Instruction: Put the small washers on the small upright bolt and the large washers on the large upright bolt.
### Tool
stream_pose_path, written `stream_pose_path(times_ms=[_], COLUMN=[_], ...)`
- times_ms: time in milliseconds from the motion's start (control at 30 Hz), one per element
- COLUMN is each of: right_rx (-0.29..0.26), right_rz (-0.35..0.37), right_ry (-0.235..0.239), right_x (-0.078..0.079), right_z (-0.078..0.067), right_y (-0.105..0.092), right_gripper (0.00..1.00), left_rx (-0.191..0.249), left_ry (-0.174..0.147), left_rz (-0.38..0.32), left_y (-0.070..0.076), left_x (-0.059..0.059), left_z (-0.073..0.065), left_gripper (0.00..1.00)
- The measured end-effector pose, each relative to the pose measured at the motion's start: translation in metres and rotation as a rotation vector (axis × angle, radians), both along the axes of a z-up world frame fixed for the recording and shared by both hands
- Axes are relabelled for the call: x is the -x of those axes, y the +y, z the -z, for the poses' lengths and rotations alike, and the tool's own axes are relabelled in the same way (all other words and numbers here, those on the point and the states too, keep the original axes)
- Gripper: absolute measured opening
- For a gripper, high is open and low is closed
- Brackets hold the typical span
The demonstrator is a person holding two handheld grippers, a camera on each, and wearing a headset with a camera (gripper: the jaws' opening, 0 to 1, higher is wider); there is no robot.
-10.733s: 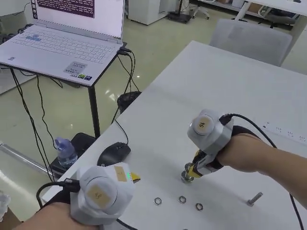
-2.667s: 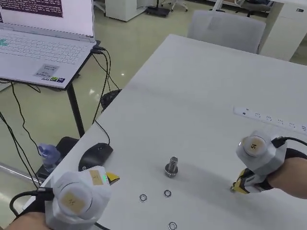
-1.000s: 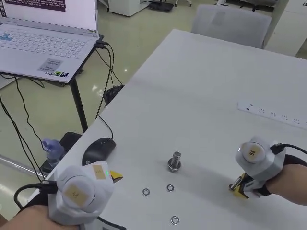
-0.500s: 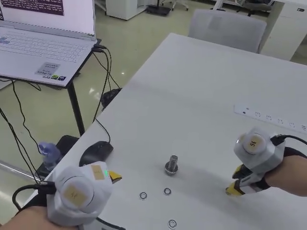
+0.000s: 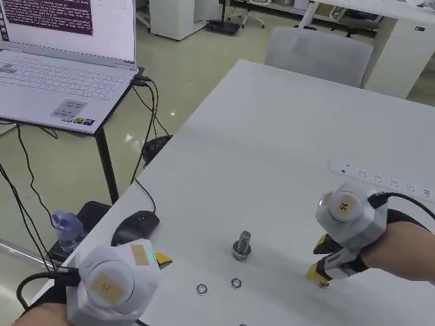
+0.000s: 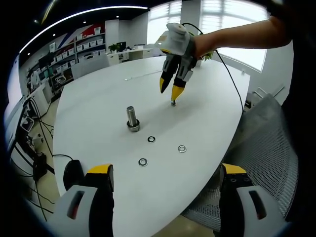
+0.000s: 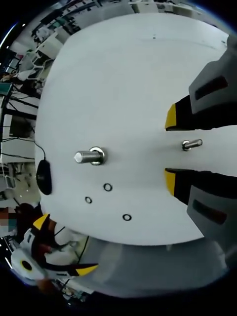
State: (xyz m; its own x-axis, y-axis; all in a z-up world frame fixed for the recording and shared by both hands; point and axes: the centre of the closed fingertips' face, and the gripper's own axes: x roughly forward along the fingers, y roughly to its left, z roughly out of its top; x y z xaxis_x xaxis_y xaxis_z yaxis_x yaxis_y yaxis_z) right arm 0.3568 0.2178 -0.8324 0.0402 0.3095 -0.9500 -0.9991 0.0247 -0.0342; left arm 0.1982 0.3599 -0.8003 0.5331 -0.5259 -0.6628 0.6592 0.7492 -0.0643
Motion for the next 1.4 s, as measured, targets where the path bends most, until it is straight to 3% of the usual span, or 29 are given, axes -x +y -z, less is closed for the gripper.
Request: stream_pose_path(times_ms=[300, 667, 1000, 1233, 1400], right_rx=[-0.024, -0.034, -0.029, -0.022, -0.013], right_rz=[-0.075, -0.148, -0.240, -0.264, -0.274], right_ry=[0.003, 0.016, 0.021, 0.027, 0.030], right_x=[0.017, 0.037, 0.056, 0.061, 0.064], right_z=[-0.003, 0.004, 0.016, 0.026, 0.033], right_y=[0.033, 0.064, 0.083, 0.091, 0.096], right_gripper=[0.31, 0.30, 0.29, 0.28, 0.27], left_rx=[0.006, 0.012, 0.022, 0.002, 0.013], left_ry=[-0.011, -0.013, -0.036, -0.036, -0.038], left_rz=[-0.006, -0.022, -0.043, -0.039, -0.043], left_y=[-0.001, 0.000, 0.001, 0.003, 0.001], left_x=[-0.002, -0.003, -0.001, 0.003, 0.004], left_z=[-0.001, -0.002, -0.005, -0.004, -0.006], left_gripper=[0.89, 0.88, 0.89, 0.89, 0.88])
